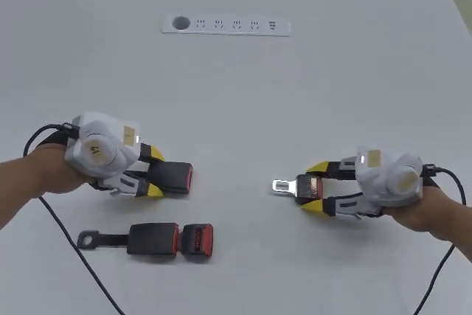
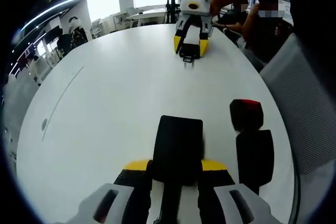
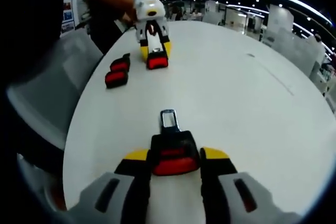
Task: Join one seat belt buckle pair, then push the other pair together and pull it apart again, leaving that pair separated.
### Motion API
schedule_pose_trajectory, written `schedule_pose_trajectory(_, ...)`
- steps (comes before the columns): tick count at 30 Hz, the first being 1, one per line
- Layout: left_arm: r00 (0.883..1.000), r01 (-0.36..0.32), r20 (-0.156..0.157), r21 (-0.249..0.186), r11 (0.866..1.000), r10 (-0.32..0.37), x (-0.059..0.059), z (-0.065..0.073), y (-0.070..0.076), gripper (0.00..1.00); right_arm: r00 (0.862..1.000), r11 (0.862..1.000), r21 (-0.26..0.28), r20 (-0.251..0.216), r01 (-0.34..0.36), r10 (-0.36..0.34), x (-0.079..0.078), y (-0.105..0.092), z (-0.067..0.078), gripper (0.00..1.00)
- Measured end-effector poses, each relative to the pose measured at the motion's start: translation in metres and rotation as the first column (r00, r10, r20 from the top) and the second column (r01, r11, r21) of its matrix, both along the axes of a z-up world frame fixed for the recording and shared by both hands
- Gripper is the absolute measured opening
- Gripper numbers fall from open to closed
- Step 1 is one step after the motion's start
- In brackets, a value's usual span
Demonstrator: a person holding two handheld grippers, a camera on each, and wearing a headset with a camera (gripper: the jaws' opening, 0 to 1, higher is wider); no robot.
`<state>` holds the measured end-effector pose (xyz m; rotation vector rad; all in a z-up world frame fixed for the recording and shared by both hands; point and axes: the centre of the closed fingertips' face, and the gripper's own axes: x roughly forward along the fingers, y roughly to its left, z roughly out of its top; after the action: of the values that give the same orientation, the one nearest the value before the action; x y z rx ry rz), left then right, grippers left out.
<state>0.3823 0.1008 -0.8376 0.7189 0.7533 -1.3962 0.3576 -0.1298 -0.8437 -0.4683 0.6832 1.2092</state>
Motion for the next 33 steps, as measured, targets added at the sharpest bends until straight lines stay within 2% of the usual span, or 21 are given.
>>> schedule_pose_trajectory(14, 1.0, -0.013, -0.011, -0.027, 1.0, 0.013, -0.001, 0.001, 0.0, 0.35, 1.0, 0.999, 0.037, -0.007, 0.017, -0.017, 0.001, 0.003, 0.001, 0.37)
schedule_pose_trajectory(24, 0.999, -0.02, -0.027, -0.063, 0.998, 0.019, -0.002, 0.001, 0.001, 0.35, 1.0, 0.998, 0.057, -0.008, 0.012, -0.011, 0.003, 0.017, 0.002, 0.37)
schedule_pose_trajectory(33, 0.999, -0.025, -0.035, -0.071, 0.997, 0.022, -0.001, 0.001, 0.001, 0.35, 1.0, 0.997, 0.072, 0.002, -0.003, 0.003, 0.003, 0.035, 0.002, 0.37)
